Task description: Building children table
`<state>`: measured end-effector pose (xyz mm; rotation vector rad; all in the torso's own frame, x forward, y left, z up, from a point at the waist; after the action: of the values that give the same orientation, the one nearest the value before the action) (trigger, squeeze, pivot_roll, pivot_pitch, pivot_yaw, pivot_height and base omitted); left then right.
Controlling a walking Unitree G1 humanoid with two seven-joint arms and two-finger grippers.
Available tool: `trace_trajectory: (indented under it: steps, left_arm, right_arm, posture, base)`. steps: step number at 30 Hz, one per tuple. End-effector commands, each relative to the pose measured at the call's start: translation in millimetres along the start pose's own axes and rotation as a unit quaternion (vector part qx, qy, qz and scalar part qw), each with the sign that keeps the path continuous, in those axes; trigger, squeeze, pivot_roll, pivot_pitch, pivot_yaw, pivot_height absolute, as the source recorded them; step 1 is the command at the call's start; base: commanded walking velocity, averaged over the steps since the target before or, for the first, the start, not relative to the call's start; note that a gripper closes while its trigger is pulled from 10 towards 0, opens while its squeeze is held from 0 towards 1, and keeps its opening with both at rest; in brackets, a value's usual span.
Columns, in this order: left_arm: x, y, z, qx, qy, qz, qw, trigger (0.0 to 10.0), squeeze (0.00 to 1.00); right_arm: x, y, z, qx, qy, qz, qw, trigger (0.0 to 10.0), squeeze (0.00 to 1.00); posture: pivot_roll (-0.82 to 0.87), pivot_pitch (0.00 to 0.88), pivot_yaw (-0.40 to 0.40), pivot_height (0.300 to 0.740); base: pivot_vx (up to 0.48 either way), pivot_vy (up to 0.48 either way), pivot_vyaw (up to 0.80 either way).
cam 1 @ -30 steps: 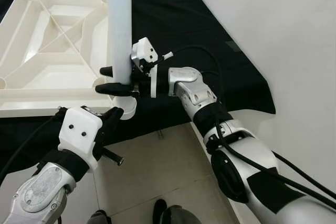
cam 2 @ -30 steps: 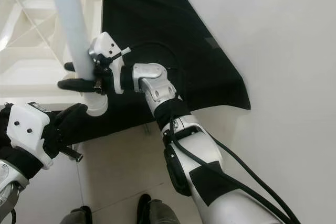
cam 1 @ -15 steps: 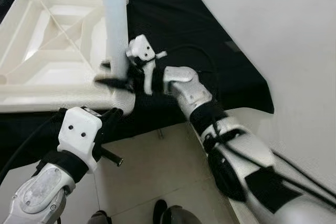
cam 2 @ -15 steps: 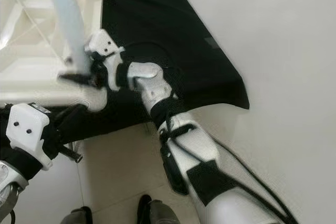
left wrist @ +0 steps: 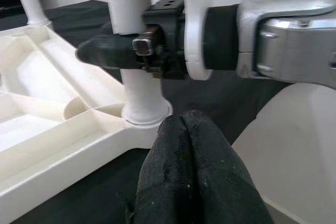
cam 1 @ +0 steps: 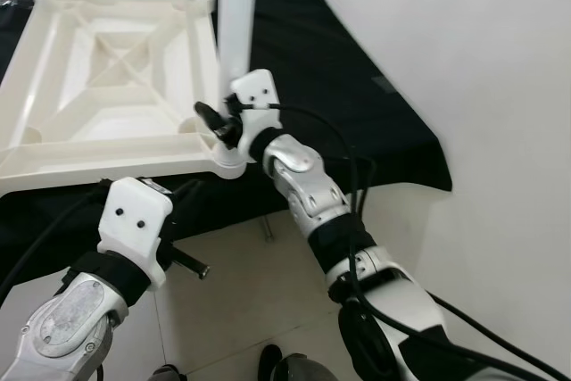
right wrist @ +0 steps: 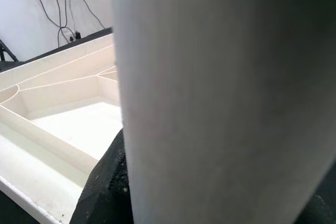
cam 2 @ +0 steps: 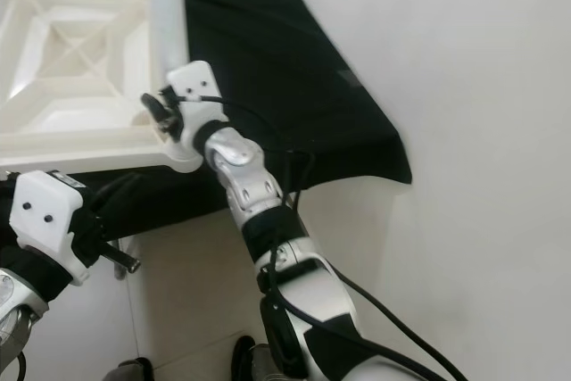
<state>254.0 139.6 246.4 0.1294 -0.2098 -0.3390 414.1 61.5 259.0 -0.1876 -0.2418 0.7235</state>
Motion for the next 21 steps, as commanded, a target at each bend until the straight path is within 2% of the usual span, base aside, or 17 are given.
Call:
trace_trajectory:
  steps: [1, 2, 4, 5, 8, 9, 12, 14, 15, 18, 21]
  left_arm:
    - [-2.4, 1.7, -1.2, 0.001, 0.002, 0.004, 1.000, 10.0, 0.00]
    - [-2.2, -0.5, -2.2, -0.001, 0.004, 0.000, 1.000, 10.0, 0.00]
    - [-2.0, -2.1, -2.9, -0.002, 0.006, -0.003, 1.000, 10.0, 0.00]
    - [-2.0, -3.5, -3.4, -0.003, 0.007, -0.006, 1.000, 10.0, 0.00]
    - [-1.9, -4.3, -3.7, -0.003, 0.007, -0.007, 1.000, 10.0, 0.00]
    - [-2.6, -4.6, -3.7, -0.003, 0.008, -0.007, 1.000, 10.0, 0.00]
    - [-2.9, -4.7, -3.6, -0.003, 0.008, -0.007, 1.000, 10.0, 0.00]
    - [-3.8, -4.9, -3.5, -0.003, 0.009, -0.007, 1.000, 10.0, 0.00]
    - [-3.8, -4.9, -3.5, -0.003, 0.009, -0.007, 1.000, 10.0, 0.00]
    - [-5.0, -6.3, -3.4, -0.003, 0.011, -0.007, 1.000, 10.0, 0.00]
    - [-5.6, -7.3, -3.3, -0.003, 0.011, -0.008, 1.000, 10.0, 0.00]
  right_arm:
    - [-2.5, 14.1, -12.5, -0.012, 0.026, 0.031, 0.999, 10.0, 0.00]
    - [-3.0, 15.8, -5.1, 0.004, 0.011, 0.057, 0.998, 10.0, 1.00]
    - [-3.2, 17.0, 0.1, 0.016, 0.000, 0.077, 0.997, 10.0, 1.00]
    - [-3.8, 21.6, 9.6, 0.029, -0.021, 0.122, 0.992, 10.0, 1.00]
    - [-4.7, 24.7, 16.4, 0.035, -0.037, 0.152, 0.987, 10.0, 1.00]
    - [-11.1, 29.2, 34.1, 0.023, -0.071, 0.245, 0.967, 10.0, 0.00]
    - [-13.6, 30.2, 38.1, 0.019, -0.077, 0.273, 0.959, 10.0, 0.00]
    - [-15.5, 31.0, 38.6, -0.003, -0.073, 0.303, 0.950, 10.0, 0.00]
    - [-15.5, 31.0, 38.6, -0.003, -0.073, 0.303, 0.950, 10.0, 0.00]
    - [-19.5, 36.6, 41.9, -0.009, -0.072, 0.348, 0.935, 10.0, 0.00]
    - [-20.5, 38.6, 42.3, -0.012, -0.066, 0.367, 0.928, 10.0, 0.00]
  posture:
    - [0.21, 0.276, -0.202, 0.740]
    - [0.21, 0.277, -0.198, 0.740]
    - [0.21, 0.277, -0.198, 0.740]
    - [0.21, 0.279, -0.195, 0.740]
    - [0.21, 0.280, -0.195, 0.740]
    - [0.21, 0.285, -0.197, 0.740]
    - [0.21, 0.286, -0.197, 0.740]
    - [0.22, 0.289, -0.197, 0.740]
    - [0.22, 0.289, -0.197, 0.740]
    - [0.23, 0.294, -0.198, 0.740]
    - [0.23, 0.294, -0.200, 0.740]
  base:
    - [0.000, 0.000, 0.00]
    - [0.000, 0.000, 0.00]
    - [0.000, 0.000, 0.00]
    - [0.000, 0.000, 0.00]
    - [0.000, 0.000, 0.00]
    - [0.000, 0.000, 0.00]
    - [0.000, 0.000, 0.00]
    - [0.000, 0.000, 0.00]
    - [0.000, 0.000, 0.00]
    - [0.000, 0.000, 0.00]
    - [0.000, 0.000, 0.00]
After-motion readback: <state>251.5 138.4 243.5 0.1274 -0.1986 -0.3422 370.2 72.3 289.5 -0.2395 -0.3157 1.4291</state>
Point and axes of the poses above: a point about 5 cm out from each wrist's last joint towards the gripper, its own x axis pointing out of the wrist towards the gripper, its own z axis along the axis of the wrist's last joint, y = z × x, the point moved 6 cm from there along x, pointing out of the wrist towards the gripper, and after that the axes turned 5 degrees about -x, right-handed, at the moved point
